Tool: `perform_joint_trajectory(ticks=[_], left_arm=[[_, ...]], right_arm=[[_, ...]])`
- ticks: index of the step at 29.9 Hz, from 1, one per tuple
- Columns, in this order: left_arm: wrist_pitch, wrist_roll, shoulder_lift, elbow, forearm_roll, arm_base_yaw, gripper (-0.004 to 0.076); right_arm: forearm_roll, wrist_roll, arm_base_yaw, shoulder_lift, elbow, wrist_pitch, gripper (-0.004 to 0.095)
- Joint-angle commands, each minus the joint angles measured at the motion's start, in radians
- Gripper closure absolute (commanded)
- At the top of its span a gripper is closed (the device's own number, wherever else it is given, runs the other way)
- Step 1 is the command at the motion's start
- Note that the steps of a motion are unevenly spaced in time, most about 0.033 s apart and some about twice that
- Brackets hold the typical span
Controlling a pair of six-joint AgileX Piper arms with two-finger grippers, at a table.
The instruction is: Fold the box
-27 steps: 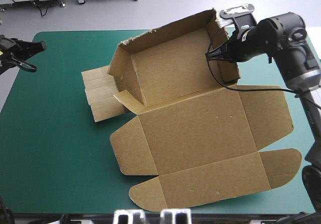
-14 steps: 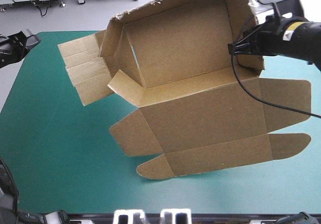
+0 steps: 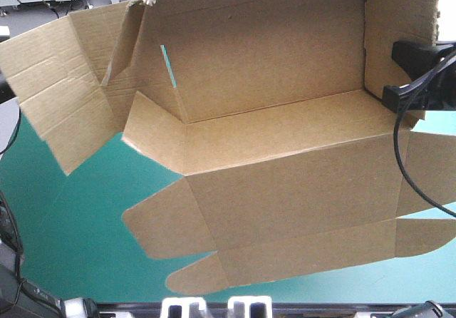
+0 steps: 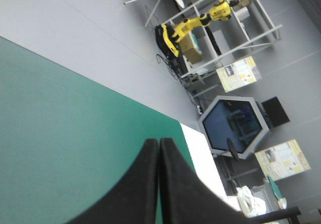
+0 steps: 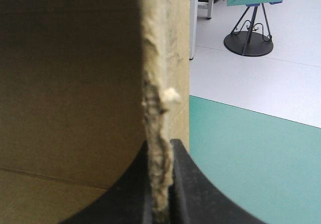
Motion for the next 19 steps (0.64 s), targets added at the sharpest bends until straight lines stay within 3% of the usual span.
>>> perform_joint_trajectory(ticks=[1,8,19], left_arm=[[0.109,0.023,-0.075,-0.027,-0.120,-0.078,0.0730],[0.109,0.024,-0.167,-0.027,-0.122,-0.184,0.0730],[0.105,0.024,-0.314,-0.027,-0.093,-0.184,0.0730]], right_arm=[[0.027,0.013,0.001,0.004,-0.020,-0.121,0.0926],[0.031,0.031,0.001,0.057,-0.020,-0.166,0.0926],[0.070,0.031,0.001,0.144,-0.020,-0.262,0.0926]])
